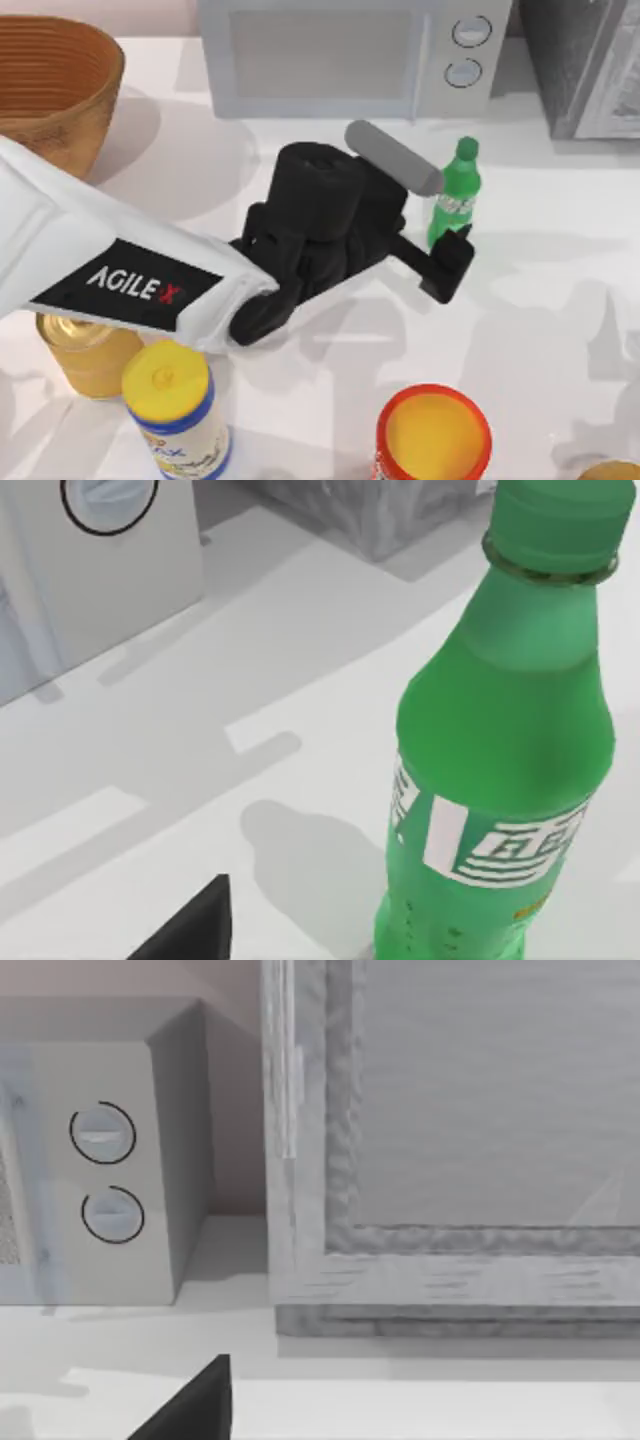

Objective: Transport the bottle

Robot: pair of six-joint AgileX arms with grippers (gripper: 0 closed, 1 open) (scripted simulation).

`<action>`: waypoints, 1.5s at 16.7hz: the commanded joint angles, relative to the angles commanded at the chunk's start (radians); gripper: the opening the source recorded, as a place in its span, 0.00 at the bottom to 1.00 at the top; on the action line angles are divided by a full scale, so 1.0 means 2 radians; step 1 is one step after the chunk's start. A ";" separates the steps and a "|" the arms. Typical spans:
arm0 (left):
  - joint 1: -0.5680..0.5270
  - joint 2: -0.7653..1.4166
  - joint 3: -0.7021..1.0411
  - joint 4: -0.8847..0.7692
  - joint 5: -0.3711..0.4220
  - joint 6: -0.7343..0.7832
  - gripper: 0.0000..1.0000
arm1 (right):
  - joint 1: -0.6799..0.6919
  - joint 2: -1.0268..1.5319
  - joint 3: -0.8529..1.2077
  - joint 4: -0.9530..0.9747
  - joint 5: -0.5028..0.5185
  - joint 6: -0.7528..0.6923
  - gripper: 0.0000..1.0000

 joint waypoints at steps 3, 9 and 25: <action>-0.002 0.047 0.055 -0.009 -0.001 -0.001 1.00 | 0.000 0.000 0.000 0.000 0.000 0.000 1.00; -0.005 0.146 0.154 -0.009 -0.002 -0.002 1.00 | 0.000 0.000 0.000 0.000 0.000 0.000 1.00; -0.005 0.158 0.164 -0.008 -0.003 -0.002 0.25 | 0.000 0.000 0.000 0.000 0.000 0.000 1.00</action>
